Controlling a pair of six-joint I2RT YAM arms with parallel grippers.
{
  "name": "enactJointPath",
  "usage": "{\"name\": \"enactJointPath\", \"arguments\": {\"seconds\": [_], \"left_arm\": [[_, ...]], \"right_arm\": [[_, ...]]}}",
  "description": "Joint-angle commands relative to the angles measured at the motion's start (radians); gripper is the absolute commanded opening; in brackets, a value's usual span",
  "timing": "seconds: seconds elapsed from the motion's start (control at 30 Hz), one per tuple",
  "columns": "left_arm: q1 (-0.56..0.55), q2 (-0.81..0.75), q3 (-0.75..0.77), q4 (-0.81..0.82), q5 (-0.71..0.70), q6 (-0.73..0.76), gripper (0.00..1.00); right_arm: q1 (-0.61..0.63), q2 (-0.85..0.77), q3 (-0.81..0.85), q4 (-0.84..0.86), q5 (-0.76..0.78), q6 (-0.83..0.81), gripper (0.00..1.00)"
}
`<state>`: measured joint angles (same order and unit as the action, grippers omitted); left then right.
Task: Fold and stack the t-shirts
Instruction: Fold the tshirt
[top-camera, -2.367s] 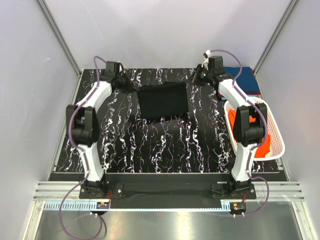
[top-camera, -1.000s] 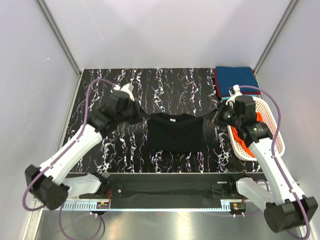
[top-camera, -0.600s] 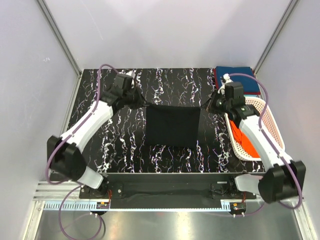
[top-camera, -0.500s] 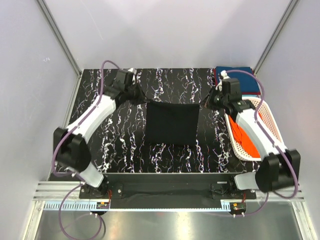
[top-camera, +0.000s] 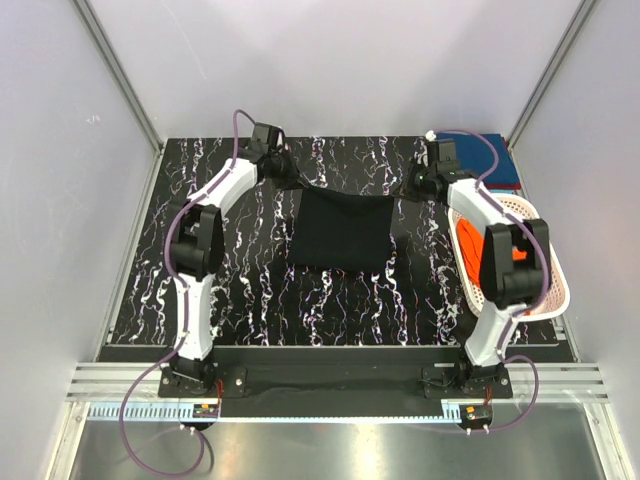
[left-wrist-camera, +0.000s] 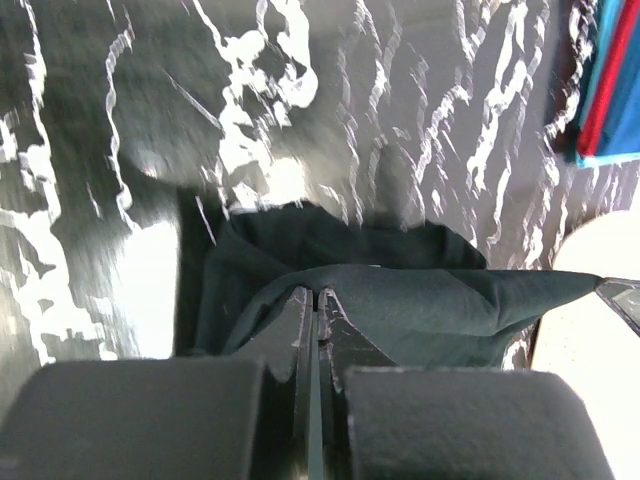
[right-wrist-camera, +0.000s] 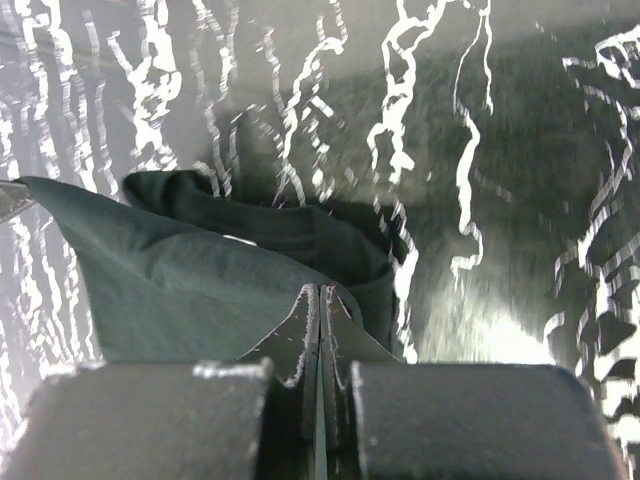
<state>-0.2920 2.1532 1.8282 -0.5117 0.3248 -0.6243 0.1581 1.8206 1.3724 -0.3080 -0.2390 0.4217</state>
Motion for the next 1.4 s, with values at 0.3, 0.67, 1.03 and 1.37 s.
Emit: {"name": "enactJointPath", "arguments": {"seconds": [0.3, 0.67, 1.03, 1.37], "left_arm": [[0.054, 0.224, 0.246, 0.056, 0.112, 0.032, 0.0], [0.065, 0.011, 0.064, 0.032, -0.118, 0.055, 0.33], [-0.062, -0.181, -0.226, 0.137, -0.023, 0.058, 0.36], [-0.13, -0.142, -0.331, 0.2, -0.027, 0.034, 0.37]], "right_arm": [[-0.066, 0.239, 0.188, 0.049, -0.092, -0.006, 0.06], [-0.078, 0.07, 0.11, -0.085, -0.198, 0.012, 0.55], [-0.072, -0.164, -0.188, -0.085, -0.307, 0.078, 0.67], [0.05, -0.141, -0.308, 0.024, -0.227, 0.215, 0.72]]}}
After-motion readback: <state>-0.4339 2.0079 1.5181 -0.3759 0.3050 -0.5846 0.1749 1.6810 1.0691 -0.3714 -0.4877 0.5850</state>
